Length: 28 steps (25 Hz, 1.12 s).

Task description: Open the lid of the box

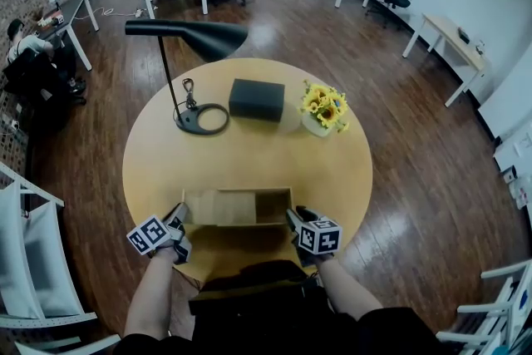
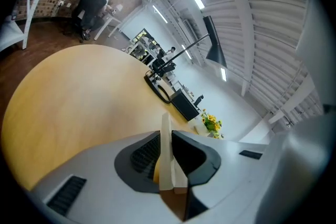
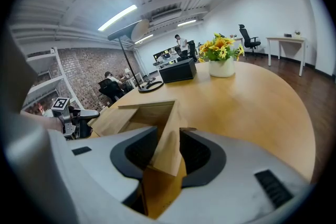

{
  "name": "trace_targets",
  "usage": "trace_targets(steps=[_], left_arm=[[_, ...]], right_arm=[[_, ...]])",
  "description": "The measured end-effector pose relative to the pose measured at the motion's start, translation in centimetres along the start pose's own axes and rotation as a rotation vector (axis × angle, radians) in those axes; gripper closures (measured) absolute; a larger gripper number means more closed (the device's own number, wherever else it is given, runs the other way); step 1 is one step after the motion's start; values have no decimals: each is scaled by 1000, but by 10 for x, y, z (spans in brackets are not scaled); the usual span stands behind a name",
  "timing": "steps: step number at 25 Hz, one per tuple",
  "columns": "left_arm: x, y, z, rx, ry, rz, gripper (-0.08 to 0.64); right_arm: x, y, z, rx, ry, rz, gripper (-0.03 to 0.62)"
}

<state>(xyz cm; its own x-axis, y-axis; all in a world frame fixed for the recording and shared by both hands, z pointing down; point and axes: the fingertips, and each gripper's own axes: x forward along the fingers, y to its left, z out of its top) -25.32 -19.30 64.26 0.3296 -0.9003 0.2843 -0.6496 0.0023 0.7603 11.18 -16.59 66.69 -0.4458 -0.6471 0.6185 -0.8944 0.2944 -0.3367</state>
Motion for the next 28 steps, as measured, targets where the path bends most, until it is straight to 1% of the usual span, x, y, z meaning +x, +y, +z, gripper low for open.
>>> trace_targets(steps=[8, 18, 25, 28], left_arm=[[-19, 28, 28, 4, -54, 54, 500], [-27, 40, 40, 4, -89, 85, 500], [-34, 49, 52, 7, -116, 113, 499], [-34, 52, 52, 11, -113, 117, 499]], right_arm=[[0, -4, -3, 5, 5, -10, 457], [-2, 2, 1, 0, -2, 9, 457], [-2, 0, 0, 2, 0, 2, 457], [-1, -1, -1, 5, -3, 4, 457]])
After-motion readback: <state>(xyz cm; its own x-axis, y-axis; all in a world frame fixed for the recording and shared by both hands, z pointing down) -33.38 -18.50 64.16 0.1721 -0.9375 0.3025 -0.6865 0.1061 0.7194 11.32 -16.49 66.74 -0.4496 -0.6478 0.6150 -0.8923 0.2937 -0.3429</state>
